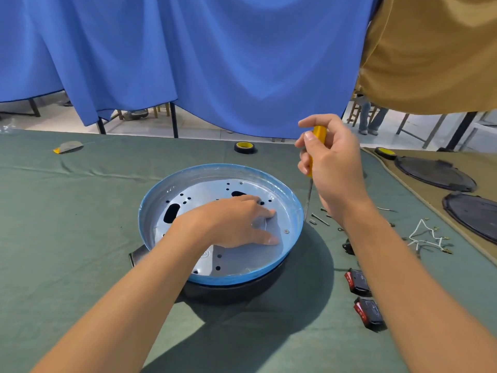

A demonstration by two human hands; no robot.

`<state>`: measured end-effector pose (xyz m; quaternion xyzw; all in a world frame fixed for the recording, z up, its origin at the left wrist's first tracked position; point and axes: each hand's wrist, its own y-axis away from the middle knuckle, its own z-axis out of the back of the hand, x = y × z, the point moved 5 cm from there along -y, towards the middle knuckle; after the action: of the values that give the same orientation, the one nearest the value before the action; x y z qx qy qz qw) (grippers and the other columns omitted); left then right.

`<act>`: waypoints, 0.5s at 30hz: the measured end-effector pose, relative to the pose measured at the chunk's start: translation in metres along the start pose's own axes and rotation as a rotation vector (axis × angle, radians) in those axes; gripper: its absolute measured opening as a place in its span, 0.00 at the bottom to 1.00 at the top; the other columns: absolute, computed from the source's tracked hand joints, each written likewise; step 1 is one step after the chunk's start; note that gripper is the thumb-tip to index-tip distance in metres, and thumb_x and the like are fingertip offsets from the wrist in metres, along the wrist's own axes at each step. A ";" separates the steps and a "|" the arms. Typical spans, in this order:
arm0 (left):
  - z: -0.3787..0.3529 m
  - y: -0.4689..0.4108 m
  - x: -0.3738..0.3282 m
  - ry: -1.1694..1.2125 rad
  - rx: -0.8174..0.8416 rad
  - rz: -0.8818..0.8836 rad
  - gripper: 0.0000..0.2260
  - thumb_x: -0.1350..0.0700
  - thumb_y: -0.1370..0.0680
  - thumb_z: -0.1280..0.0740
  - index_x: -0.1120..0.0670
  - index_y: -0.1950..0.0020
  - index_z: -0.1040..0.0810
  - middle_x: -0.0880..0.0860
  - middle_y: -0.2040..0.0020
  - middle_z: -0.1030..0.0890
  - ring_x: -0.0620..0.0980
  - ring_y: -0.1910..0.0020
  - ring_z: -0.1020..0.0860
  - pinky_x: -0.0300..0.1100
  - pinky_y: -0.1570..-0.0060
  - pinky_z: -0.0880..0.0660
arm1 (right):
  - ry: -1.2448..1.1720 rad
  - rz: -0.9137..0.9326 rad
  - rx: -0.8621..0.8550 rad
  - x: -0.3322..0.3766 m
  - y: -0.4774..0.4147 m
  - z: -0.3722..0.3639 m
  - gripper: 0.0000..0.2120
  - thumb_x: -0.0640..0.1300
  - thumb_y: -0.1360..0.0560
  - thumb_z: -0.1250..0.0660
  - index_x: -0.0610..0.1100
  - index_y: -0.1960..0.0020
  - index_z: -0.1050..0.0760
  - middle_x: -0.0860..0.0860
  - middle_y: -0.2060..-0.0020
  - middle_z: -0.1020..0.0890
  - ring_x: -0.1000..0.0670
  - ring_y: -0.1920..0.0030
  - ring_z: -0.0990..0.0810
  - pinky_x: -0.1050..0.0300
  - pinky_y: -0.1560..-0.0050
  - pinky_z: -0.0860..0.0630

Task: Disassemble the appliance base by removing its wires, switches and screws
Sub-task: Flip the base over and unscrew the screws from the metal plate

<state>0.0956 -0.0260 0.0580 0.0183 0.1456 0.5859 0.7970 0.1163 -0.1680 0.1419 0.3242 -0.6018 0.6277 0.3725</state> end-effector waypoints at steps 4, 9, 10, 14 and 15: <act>-0.001 0.001 0.000 -0.022 -0.004 -0.017 0.31 0.33 0.24 0.41 0.39 0.23 0.42 0.44 0.21 0.48 0.50 0.23 0.46 0.52 0.31 0.41 | -0.101 0.053 -0.014 0.009 -0.003 0.003 0.12 0.34 0.19 0.44 0.47 0.51 0.26 0.51 0.66 0.24 0.53 0.70 0.30 0.59 0.71 0.31; -0.001 0.001 -0.003 -0.079 -0.050 -0.087 0.30 0.34 0.23 0.42 0.40 0.23 0.42 0.44 0.21 0.50 0.47 0.22 0.53 0.54 0.26 0.47 | -0.016 -0.004 0.106 -0.009 0.008 -0.015 0.10 0.34 0.18 0.44 0.45 0.50 0.27 0.48 0.65 0.24 0.52 0.70 0.30 0.56 0.69 0.30; -0.001 0.002 -0.004 -0.065 -0.054 -0.102 0.29 0.35 0.23 0.42 0.39 0.24 0.42 0.43 0.21 0.50 0.47 0.22 0.52 0.54 0.26 0.47 | 0.012 -0.001 0.108 -0.010 0.009 -0.017 0.10 0.34 0.18 0.44 0.45 0.49 0.27 0.49 0.65 0.24 0.52 0.70 0.29 0.56 0.69 0.29; -0.001 0.005 -0.009 -0.011 -0.002 -0.115 0.25 0.38 0.21 0.42 0.38 0.24 0.41 0.42 0.21 0.48 0.48 0.23 0.47 0.54 0.26 0.45 | 0.096 0.029 0.127 -0.013 0.012 -0.021 0.11 0.35 0.18 0.43 0.49 0.51 0.27 0.51 0.64 0.23 0.53 0.69 0.28 0.57 0.68 0.27; -0.001 0.005 -0.009 -0.014 0.009 -0.111 0.25 0.39 0.20 0.43 0.38 0.24 0.42 0.42 0.21 0.48 0.49 0.23 0.47 0.54 0.26 0.45 | 0.117 0.036 0.137 -0.014 0.013 -0.022 0.11 0.36 0.18 0.43 0.50 0.51 0.27 0.51 0.64 0.23 0.53 0.69 0.28 0.58 0.68 0.27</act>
<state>0.0878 -0.0334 0.0601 0.0179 0.1433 0.5401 0.8291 0.1134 -0.1467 0.1214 0.3009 -0.5404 0.6918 0.3727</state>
